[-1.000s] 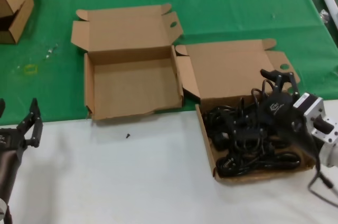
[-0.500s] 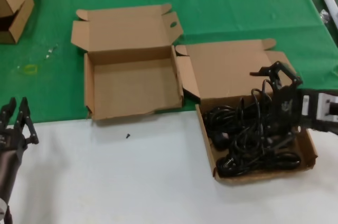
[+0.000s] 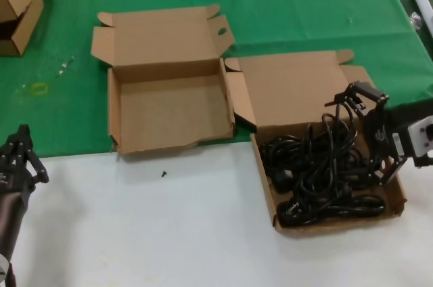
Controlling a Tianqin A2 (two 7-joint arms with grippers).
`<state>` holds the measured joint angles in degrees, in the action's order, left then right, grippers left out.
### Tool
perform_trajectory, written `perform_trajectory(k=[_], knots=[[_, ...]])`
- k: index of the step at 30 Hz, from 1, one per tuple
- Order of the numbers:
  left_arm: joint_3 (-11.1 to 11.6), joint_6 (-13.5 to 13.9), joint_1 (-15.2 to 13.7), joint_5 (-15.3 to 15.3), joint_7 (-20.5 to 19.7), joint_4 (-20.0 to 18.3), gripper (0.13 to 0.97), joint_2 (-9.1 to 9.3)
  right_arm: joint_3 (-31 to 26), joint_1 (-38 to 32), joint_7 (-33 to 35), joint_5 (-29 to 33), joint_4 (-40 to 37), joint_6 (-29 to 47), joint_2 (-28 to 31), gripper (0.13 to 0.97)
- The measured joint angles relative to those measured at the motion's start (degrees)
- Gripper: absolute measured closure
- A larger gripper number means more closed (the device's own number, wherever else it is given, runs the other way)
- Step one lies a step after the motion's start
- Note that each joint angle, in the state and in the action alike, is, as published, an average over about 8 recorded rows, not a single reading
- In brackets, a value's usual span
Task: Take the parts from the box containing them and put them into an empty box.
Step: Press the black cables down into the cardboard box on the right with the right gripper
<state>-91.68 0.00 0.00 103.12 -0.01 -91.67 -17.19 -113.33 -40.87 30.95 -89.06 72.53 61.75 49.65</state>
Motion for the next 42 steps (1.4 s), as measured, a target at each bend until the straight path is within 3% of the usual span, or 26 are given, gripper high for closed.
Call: perform_trajectory(k=[9, 26, 35, 42], knots=[[0.0, 0.0, 0.0, 0.0, 0.0, 0.0, 0.955, 0.0, -2.65, -3.92, 7.21, 2.68, -5.29, 2.89, -2.3, 0.129], [0.0, 0.0, 0.0, -0.01, 0.0, 0.0, 0.955, 0.0, -2.95, -4.51, 10.5, 3.23, -7.12, 3.2, -3.85, 0.177], [0.0, 0.0, 0.0, -0.01, -0.04, 0.0, 0.955, 0.0, -3.18, -5.2, 13.01, 3.78, -8.81, 3.26, -4.18, 0.295], [0.0, 0.0, 0.0, -0.02, -0.04, 0.0, 0.955, 0.0, -3.21, -5.45, 13.8, 3.71, -9.47, 3.46, -4.55, 0.461]])
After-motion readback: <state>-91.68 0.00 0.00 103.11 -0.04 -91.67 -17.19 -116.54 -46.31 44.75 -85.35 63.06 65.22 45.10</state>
